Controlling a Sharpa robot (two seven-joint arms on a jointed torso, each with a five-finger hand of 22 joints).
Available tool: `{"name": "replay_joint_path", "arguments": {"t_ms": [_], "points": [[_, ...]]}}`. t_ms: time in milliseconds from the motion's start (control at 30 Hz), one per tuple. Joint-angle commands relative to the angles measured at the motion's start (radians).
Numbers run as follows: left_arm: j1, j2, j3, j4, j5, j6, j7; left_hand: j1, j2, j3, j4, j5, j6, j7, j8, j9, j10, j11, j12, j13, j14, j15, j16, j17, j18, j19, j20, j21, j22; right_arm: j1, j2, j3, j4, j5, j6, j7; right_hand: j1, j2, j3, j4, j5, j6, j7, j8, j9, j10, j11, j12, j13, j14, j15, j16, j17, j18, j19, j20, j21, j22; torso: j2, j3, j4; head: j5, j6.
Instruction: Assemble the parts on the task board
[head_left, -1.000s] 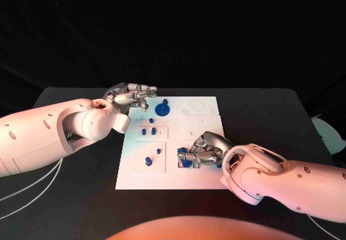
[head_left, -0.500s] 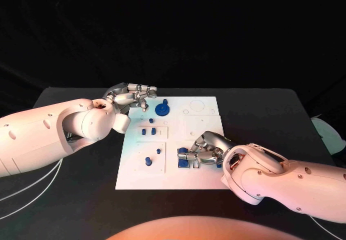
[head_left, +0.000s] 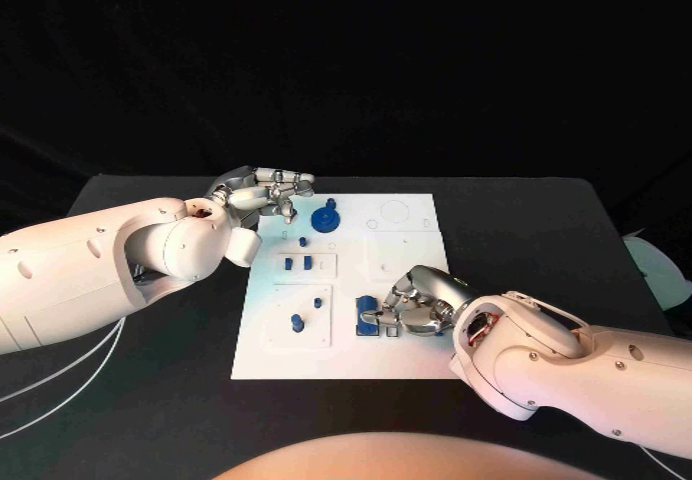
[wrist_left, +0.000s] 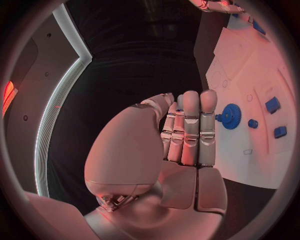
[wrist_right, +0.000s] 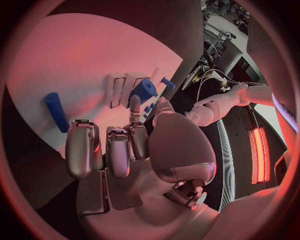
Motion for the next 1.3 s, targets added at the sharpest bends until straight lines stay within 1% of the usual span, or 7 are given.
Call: {"name": "replay_joint_path", "arguments": {"t_ms": [33,233,367,533,800,1033,1300], "points": [[0.0,0.0,0.001,0.002,0.002,0.017,0.002,-0.009,0.004,-0.001,-0.003,-0.001,-0.001,0.002,0.001,-0.001,-0.007,0.002,0.004,0.0,-0.007,0.002,-0.006,-0.002,0.007,-0.005,0.0,-0.006,-0.001,-0.002,-0.008,0.0,0.012,-0.038,0.04,0.021,0.029,-0.001,0.006,-0.002,0.027,-0.005,-0.003,0.003,0.002,0.034,0.002,0.005,0.122,0.103,-0.007,0.004,0.247,-0.014,0.046,-0.01,0.005,0.212,0.0,-0.0006,-0.001,0.003,-0.001],[0.0,0.0,0.001,0.001,0.002,0.017,0.001,-0.01,0.005,-0.001,-0.003,-0.001,-0.002,0.002,0.001,-0.001,-0.008,0.002,0.004,0.0,-0.007,0.003,-0.006,-0.002,0.007,-0.005,0.0,-0.007,-0.002,-0.003,-0.016,0.0,0.02,-0.043,0.052,0.024,0.039,-0.001,0.006,-0.002,0.034,-0.005,-0.003,0.003,0.003,0.035,0.002,0.006,0.124,0.103,-0.007,0.004,0.248,-0.014,0.047,-0.01,0.007,0.212,0.0,0.0001,0.0,0.004,-0.002],[0.0,0.0,0.001,0.001,0.002,0.017,-0.001,-0.011,0.006,-0.002,-0.002,-0.001,-0.002,0.002,0.001,-0.001,-0.009,0.003,0.005,0.0,-0.007,0.003,-0.006,-0.002,0.007,-0.005,0.001,-0.007,-0.002,-0.004,-0.015,0.0,0.019,-0.049,0.056,0.018,0.04,0.0,0.006,-0.002,0.034,-0.005,-0.003,0.003,0.003,0.035,0.002,0.007,0.124,0.103,-0.007,0.005,0.249,-0.014,0.047,-0.01,0.008,0.212,0.0,-0.0006,-0.0002,0.004,-0.001],[0.0,0.0,0.001,0.002,0.002,0.017,-0.002,-0.013,0.007,-0.002,-0.001,-0.001,-0.002,0.002,0.001,-0.002,-0.009,0.003,0.005,0.0,-0.007,0.003,-0.006,-0.002,0.007,-0.005,0.001,-0.009,-0.003,-0.004,-0.012,0.0,0.009,-0.054,0.06,0.008,0.044,0.003,0.007,0.0,0.037,-0.004,-0.003,0.003,0.004,0.036,0.002,0.01,0.126,0.103,-0.007,0.006,0.251,-0.014,0.047,-0.01,0.01,0.213,0.0,-0.0015,0.0009,0.004,-0.002],[0.0,0.0,0.001,0.003,0.002,0.015,-0.002,-0.014,0.007,-0.002,0.0,-0.001,-0.002,0.003,0.001,-0.002,-0.009,0.003,0.005,0.0,-0.007,0.003,-0.006,-0.002,0.007,-0.005,0.001,-0.008,-0.003,-0.004,0.008,0.0,-0.016,-0.068,0.077,-0.005,0.056,0.017,0.009,0.001,0.046,-0.004,-0.004,0.004,0.005,0.038,0.001,0.012,0.129,0.103,-0.008,0.006,0.251,-0.014,0.047,-0.01,0.008,0.212,-0.001,-0.0008,-0.0006,0.007,-0.006],[0.0,0.001,0.001,0.002,0.002,0.015,-0.002,-0.014,0.007,-0.002,0.0,-0.001,-0.002,0.003,0.001,-0.002,-0.009,0.003,0.005,0.0,-0.007,0.003,-0.006,-0.002,0.007,-0.005,0.001,-0.008,-0.003,-0.004,0.017,0.0,-0.029,-0.083,0.093,-0.009,0.118,0.021,0.013,-0.016,0.01,-0.006,-0.006,0.004,0.008,0.037,0.0,0.009,0.129,0.103,-0.009,0.005,0.249,-0.014,0.046,-0.012,0.007,0.212,-0.001,-0.0007,-0.0016,0.007,-0.008],[0.0,0.002,0.001,0.0,0.002,0.016,-0.002,-0.014,0.008,-0.002,0.0,-0.001,-0.003,0.003,0.0,-0.002,-0.01,0.003,0.006,0.0,-0.007,0.003,-0.006,-0.002,0.007,-0.005,0.001,-0.009,-0.003,-0.004,0.017,0.0,-0.032,-0.101,0.091,-0.012,0.153,0.025,0.017,-0.027,-0.008,-0.007,-0.007,0.003,0.01,0.037,-0.002,0.009,0.13,0.103,-0.01,0.005,0.249,-0.014,0.046,-0.012,0.007,0.212,-0.001,-0.0005,-0.0005,0.004,-0.005]]}}
